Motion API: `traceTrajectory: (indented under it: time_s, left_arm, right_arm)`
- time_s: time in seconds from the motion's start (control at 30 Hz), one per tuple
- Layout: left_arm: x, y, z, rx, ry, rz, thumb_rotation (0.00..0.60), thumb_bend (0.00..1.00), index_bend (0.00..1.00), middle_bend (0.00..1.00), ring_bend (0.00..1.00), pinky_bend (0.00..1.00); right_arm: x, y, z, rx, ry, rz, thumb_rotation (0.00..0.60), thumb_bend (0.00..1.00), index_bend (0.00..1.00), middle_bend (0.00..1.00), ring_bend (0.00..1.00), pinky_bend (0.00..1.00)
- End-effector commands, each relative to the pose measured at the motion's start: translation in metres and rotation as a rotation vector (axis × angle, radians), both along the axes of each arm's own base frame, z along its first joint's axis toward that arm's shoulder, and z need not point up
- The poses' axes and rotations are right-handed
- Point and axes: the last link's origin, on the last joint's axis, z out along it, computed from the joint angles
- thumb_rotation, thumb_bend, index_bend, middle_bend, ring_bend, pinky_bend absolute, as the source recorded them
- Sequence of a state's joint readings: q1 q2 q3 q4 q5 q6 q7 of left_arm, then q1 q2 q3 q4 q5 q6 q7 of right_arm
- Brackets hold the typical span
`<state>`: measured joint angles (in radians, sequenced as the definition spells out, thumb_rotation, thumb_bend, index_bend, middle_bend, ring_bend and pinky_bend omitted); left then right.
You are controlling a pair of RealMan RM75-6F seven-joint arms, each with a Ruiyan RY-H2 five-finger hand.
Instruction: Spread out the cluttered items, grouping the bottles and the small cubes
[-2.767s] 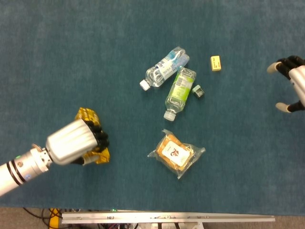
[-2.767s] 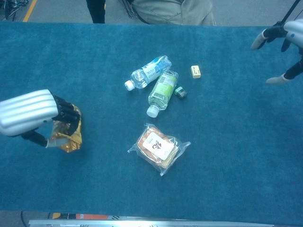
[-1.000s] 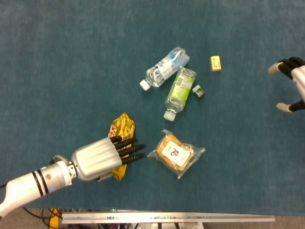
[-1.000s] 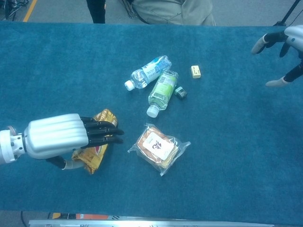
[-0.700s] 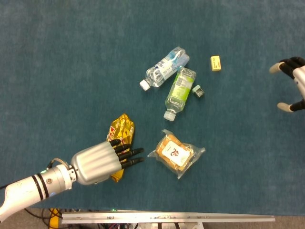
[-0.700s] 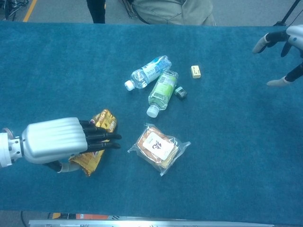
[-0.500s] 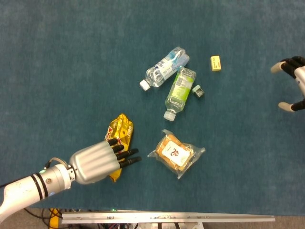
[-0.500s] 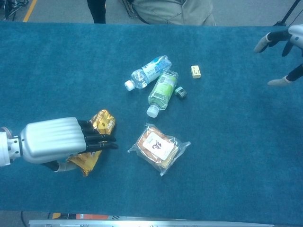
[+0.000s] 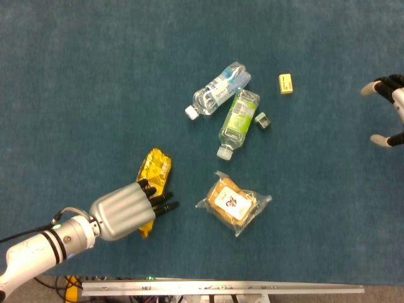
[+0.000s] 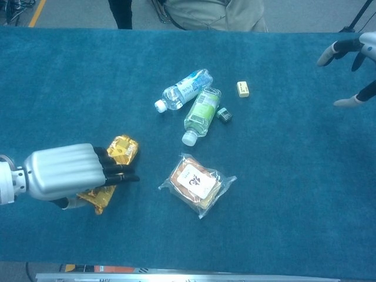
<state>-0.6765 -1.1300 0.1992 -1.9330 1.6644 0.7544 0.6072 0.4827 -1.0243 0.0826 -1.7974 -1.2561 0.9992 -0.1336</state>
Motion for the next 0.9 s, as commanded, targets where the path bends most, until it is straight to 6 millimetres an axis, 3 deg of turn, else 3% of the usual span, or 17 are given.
traceTrajectory:
  time_s: [0.03,0.27,0.5,0.7,0.9]
  left_arm:
    - [-0.001,0.002,0.005,0.037,0.010,0.017,0.600,0.34,0.00,0.11,0.23,0.28]
    - [-0.003,-0.003,0.012,0.075,0.049,0.040,0.600,0.34,0.00,0.09,0.21,0.28]
    - [0.003,-0.008,0.017,0.129,0.032,0.006,0.592,0.31,0.00,0.00,0.01,0.20]
    - [0.004,-0.010,0.022,0.151,0.013,-0.007,0.579,0.28,0.00,0.00,0.00,0.13]
    - [0.008,-0.012,0.027,0.166,-0.001,-0.026,0.582,0.28,0.00,0.00,0.00,0.12]
  right_arm:
    - [0.000,0.000,0.000,0.000,-0.001,0.000,0.600,0.00,0.31,0.33,0.23,0.37]
    - [0.001,-0.002,-0.003,0.001,-0.004,0.003,0.600,0.00,0.31,0.33,0.23,0.37]
    - [0.002,-0.003,-0.003,-0.002,-0.003,0.003,0.600,0.00,0.31,0.33,0.23,0.37]
    - [0.002,-0.003,-0.003,-0.007,-0.002,-0.001,0.600,0.00,0.31,0.33,0.23,0.37]
    - [0.002,-0.004,-0.003,-0.010,-0.001,-0.001,0.600,0.00,0.31,0.33,0.23,0.37]
